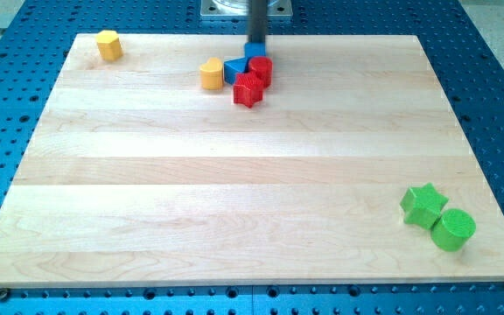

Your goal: Place heart in between blue blocks

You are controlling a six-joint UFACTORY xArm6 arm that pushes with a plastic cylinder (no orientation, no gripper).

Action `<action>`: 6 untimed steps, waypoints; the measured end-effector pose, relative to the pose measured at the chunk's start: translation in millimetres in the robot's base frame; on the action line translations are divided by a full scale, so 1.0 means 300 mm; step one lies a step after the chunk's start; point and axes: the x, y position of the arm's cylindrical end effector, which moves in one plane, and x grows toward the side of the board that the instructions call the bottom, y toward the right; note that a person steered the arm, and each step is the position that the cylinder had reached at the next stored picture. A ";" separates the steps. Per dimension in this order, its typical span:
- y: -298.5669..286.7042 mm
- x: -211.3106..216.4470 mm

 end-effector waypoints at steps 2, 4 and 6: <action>-0.108 0.230; -0.351 0.022; -0.238 0.237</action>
